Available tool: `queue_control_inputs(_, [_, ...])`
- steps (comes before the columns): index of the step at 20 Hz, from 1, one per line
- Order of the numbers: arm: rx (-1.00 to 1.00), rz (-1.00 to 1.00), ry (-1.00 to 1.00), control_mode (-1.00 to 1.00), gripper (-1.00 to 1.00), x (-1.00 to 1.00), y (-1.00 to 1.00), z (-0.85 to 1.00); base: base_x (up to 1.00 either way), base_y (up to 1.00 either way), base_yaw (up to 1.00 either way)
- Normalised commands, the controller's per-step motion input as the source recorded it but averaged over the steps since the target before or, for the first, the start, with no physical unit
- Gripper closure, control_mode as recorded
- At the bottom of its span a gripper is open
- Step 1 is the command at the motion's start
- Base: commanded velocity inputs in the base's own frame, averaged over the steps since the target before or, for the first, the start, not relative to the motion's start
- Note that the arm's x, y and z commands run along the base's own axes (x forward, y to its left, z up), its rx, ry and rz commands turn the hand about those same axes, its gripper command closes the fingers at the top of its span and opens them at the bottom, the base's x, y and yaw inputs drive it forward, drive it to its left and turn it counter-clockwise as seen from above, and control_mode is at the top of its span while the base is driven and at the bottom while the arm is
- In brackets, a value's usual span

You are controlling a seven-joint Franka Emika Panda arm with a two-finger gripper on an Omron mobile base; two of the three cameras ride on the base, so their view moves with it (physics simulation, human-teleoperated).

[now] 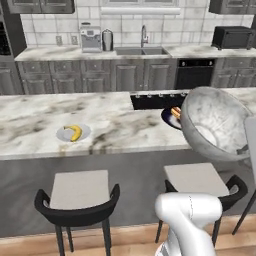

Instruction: Take the smaller bowl and place it next to the appetizer plate on the dining counter , and place the larger bowl next to the plate with cooked food.

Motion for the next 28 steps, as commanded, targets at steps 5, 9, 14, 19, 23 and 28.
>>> queue_control_inputs(5, [0.0, 0.0, 0.0, 1.0, 1.0, 0.0, 0.0, 0.0, 1.0, 0.02, -0.15])
queue_control_inputs(9, [0.0, -0.06, 0.03, -1.0, 1.0, 0.25, 0.0, 0.0, 0.75, 0.0, -0.19])
queue_control_inputs(14, [0.02, -0.03, 0.25, -1.0, 1.0, 0.99, -0.82, 0.0, 0.0, 0.0, 0.0])
queue_control_inputs(19, [-0.01, 0.0, 0.31, -1.0, 1.0, 0.77, -1.0, -0.02, 0.0, 0.0, 0.0])
queue_control_inputs(23, [-0.12, -0.06, 0.19, -1.0, 1.0, 0.53, -1.0, -0.02, 0.0, 0.0, 0.0])
queue_control_inputs(28, [-0.12, -0.32, 0.0, -1.0, 1.0, 0.4, -0.92, -0.14, 0.0, 0.0, 0.0])
